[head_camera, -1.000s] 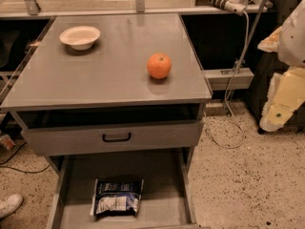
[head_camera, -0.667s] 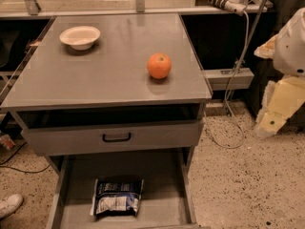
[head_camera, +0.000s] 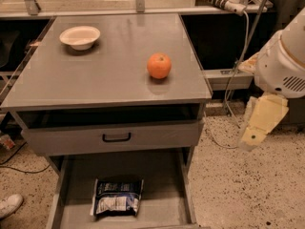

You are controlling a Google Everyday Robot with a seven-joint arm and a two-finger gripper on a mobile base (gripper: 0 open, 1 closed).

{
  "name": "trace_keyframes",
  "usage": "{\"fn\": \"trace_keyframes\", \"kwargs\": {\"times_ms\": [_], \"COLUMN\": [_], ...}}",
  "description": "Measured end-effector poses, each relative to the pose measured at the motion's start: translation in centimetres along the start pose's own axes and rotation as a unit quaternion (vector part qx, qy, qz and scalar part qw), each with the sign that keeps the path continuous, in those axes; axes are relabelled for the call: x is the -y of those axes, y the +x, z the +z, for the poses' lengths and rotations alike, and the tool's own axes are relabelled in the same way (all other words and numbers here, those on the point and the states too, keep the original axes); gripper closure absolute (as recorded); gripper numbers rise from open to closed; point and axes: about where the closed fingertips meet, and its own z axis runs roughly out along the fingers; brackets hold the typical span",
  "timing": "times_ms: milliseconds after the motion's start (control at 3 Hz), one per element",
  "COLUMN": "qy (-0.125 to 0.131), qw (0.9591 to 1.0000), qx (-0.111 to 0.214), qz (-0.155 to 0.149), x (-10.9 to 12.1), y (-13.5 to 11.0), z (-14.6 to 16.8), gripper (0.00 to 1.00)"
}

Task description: Pick blue chip bag from middle drawer and place on counter

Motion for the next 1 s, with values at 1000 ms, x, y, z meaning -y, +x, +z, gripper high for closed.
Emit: {"fn": "trace_keyframes", "kwargs": {"times_ms": [1000], "qy": [-0.066], "qw": [0.9955], "qx": [0.067], "qz": [-0.012], "x": [-9.2], "y": [-4.4], "z": [11.3], "gripper": [0.0]}}
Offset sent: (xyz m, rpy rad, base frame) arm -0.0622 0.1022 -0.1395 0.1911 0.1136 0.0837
